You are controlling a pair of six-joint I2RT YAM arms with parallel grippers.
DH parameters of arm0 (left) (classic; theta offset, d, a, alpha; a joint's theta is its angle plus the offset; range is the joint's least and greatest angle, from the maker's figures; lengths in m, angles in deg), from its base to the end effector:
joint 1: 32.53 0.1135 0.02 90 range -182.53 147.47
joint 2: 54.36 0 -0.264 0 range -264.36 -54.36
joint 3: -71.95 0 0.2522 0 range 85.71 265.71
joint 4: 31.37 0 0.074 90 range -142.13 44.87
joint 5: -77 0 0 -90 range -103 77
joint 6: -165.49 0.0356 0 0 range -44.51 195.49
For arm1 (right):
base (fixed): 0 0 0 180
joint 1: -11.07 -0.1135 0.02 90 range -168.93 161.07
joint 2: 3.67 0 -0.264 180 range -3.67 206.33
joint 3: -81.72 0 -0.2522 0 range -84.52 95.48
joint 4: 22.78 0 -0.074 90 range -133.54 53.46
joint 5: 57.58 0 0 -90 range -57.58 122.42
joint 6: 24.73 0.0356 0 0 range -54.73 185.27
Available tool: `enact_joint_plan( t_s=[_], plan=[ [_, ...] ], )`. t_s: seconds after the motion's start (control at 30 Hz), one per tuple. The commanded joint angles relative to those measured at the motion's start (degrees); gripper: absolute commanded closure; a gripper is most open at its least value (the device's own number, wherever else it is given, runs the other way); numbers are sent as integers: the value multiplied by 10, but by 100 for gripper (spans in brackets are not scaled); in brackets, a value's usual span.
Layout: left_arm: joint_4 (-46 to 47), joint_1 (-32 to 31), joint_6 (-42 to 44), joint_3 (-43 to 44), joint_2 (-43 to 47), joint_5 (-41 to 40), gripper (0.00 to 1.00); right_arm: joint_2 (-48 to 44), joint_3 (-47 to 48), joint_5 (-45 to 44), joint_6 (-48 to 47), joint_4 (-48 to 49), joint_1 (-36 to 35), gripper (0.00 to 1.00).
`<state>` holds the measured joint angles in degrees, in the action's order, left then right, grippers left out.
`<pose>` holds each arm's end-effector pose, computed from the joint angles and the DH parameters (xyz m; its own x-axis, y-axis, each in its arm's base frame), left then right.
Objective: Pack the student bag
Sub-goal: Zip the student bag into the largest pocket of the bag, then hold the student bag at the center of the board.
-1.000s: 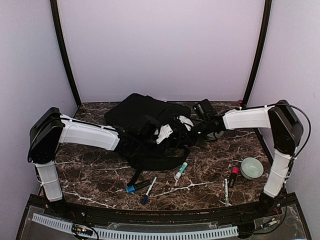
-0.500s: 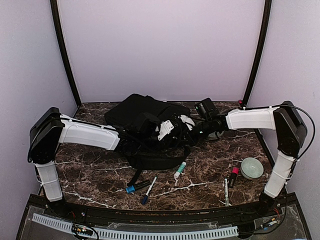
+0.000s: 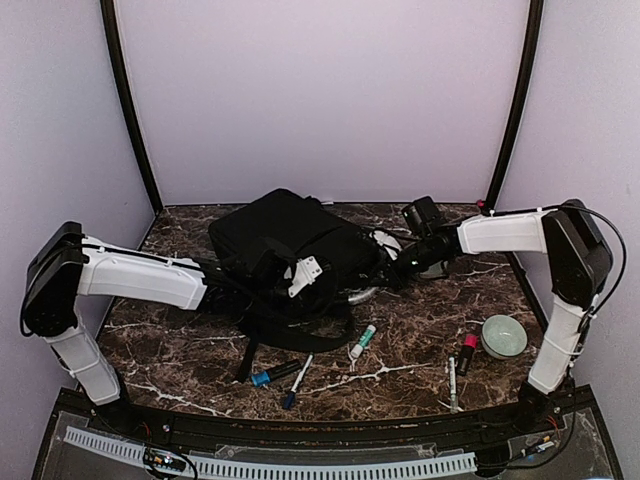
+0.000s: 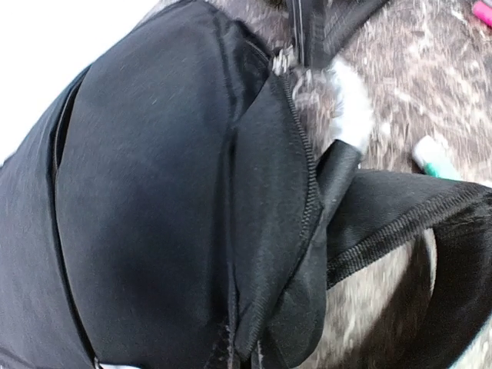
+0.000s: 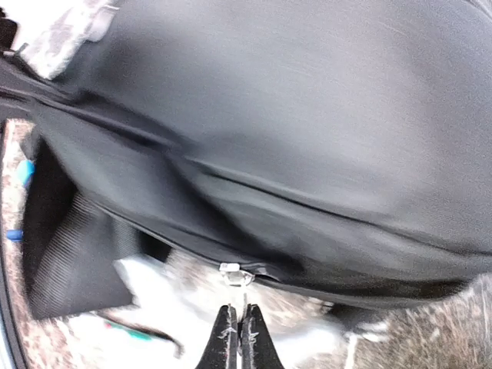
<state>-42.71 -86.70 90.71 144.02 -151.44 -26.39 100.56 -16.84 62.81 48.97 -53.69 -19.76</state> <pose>0.2224 -0.2940 0.2045 -0.1564 0.6529 -0.7411 0.7468 0.5693 0.3439 0.3166 0.2099 0.1873 -0.4680 -0.5612 -0.6826 -0.8654 0.4477 0.2252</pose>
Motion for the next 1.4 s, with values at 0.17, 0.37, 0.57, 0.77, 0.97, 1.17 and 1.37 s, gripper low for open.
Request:
enact_joint_plan(
  t_s=[0.17, 0.37, 0.57, 0.77, 0.97, 1.17, 1.37],
  plan=[
    [-174, 54, -86, -59, 92, -142, 100, 53, 45, -26, -19, 8, 28, 100],
    [-212, 98, -111, -55, 122, -145, 77, 74, 70, 8, -2, 23, 17, 100],
    [-147, 87, -81, -46, 205, -24, 51, 66, 77, 24, -15, 17, -25, 100],
    [-71, 81, -73, -17, 215, 93, 37, 45, 67, 48, -12, 20, -56, 100],
    [-41, 74, -73, 27, 130, 145, 33, 29, 68, 79, 12, 23, -78, 100],
    [29, 68, -55, 30, 59, 163, 34, 27, 68, 99, 31, 30, -90, 100],
    [36, 53, -10, 61, 0, 143, 34, 31, 68, 102, 36, 34, -92, 100]
  ],
)
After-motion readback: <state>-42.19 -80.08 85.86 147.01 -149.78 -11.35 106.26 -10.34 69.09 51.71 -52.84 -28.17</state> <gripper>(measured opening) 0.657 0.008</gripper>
